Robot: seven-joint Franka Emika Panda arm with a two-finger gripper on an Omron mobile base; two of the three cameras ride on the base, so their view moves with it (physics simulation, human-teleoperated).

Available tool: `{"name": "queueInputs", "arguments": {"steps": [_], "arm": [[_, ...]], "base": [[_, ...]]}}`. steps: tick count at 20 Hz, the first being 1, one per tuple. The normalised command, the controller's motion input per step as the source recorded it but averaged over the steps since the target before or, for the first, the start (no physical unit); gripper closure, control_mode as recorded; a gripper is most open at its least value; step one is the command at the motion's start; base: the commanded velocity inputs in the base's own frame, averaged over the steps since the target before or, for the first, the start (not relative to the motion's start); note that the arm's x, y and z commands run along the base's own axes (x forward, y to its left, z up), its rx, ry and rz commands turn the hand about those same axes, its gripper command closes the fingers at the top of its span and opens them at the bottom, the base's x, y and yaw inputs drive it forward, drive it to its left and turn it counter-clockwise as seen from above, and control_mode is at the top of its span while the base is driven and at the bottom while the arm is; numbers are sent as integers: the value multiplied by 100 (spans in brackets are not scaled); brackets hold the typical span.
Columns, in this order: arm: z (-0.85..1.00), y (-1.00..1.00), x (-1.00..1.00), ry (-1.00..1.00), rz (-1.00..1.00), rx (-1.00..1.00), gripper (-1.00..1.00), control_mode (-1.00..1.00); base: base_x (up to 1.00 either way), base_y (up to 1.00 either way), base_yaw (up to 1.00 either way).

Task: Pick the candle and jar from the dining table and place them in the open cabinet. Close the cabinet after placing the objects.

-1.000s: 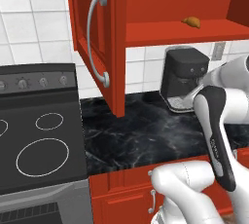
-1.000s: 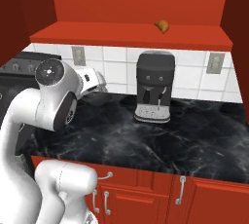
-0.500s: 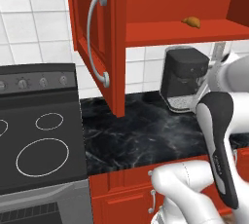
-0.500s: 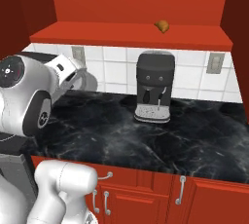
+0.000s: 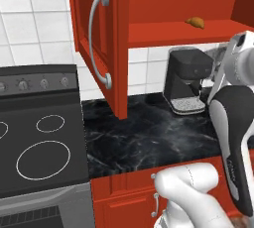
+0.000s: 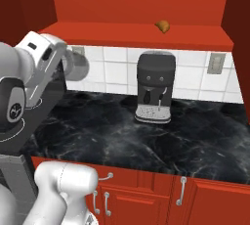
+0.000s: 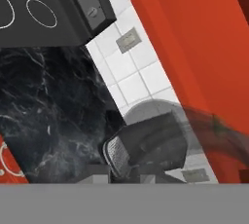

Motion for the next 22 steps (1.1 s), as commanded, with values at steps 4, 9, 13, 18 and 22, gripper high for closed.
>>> {"name": "queueInputs", "arguments": {"steps": [4,9,13,18,22], "arm": [[51,0,-8,-6,11,-12,100,-100],[35,0,7,-2,12,-8,100,-100],[27,2,20,-2,10,-7,100,-100],[20,10,36,0,3,-8,100,-100],[2,8,37,3,5,-2,100,-100]], "base": [[0,0,0],[0,0,0],[0,0,0],[0,0,0],[0,0,0]]}}
